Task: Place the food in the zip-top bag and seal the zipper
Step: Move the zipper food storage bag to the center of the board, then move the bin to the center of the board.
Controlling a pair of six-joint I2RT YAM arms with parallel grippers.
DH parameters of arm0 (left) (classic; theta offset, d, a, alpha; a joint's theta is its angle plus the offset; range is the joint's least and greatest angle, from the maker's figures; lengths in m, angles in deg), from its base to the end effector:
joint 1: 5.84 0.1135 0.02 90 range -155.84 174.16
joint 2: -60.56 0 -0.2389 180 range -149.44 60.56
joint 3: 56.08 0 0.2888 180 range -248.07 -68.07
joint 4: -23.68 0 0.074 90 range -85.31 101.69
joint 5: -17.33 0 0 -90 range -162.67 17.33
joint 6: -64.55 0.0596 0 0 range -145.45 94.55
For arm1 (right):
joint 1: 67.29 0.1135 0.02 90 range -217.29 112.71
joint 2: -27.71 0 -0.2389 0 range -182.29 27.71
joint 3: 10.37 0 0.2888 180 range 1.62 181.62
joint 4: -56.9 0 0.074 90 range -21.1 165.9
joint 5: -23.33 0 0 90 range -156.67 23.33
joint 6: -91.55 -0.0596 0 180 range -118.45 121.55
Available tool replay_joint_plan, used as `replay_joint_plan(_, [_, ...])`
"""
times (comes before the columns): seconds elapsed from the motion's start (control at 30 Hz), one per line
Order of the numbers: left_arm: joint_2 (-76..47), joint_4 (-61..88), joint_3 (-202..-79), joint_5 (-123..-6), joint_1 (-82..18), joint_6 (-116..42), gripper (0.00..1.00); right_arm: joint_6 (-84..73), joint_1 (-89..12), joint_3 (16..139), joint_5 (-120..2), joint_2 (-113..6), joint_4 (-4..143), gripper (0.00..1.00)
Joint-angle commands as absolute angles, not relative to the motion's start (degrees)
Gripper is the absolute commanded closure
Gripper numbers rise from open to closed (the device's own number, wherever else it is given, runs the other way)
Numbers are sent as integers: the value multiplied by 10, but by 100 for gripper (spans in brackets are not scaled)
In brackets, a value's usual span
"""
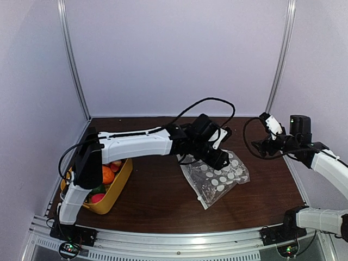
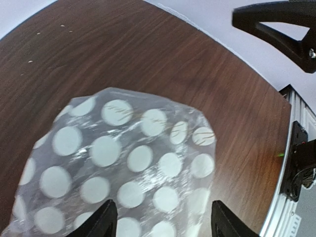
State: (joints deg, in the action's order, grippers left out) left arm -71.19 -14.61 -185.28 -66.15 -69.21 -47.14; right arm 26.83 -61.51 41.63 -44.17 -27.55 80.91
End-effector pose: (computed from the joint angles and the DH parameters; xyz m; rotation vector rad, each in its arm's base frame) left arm 0.2487 -0.5111 0.1918 0.9295 2.2627 -0.8588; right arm 0.2832 0.0516 0.2343 -0.7684 1.8603 0.1854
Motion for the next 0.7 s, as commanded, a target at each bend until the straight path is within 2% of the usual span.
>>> replay_joint_plan(0.0, [-573,-209,-1777,-772,-662,-426,29,269,-614,408,-448,-268,809,7])
replay_joint_plan(0.13, [-450,-288,-1666,-903,-661,-446,29,274,-614,405,-445,-263,810,6])
replay_joint_plan(0.27, [-356,-394,-1571,-996,-659,-534,27,278,-614,406,-442,-266,812,6])
replay_joint_plan(0.5, [-259,-548,-1463,-989,-656,-717,34,278,-614,408,-435,-268,816,6])
replay_joint_plan(0.6, [-225,-597,-1421,-986,-657,-765,32,279,-614,408,-432,-269,817,6])
replay_joint_plan(0.67, [-199,-607,-1388,-981,-656,-780,35,280,-614,409,-433,-268,817,6])
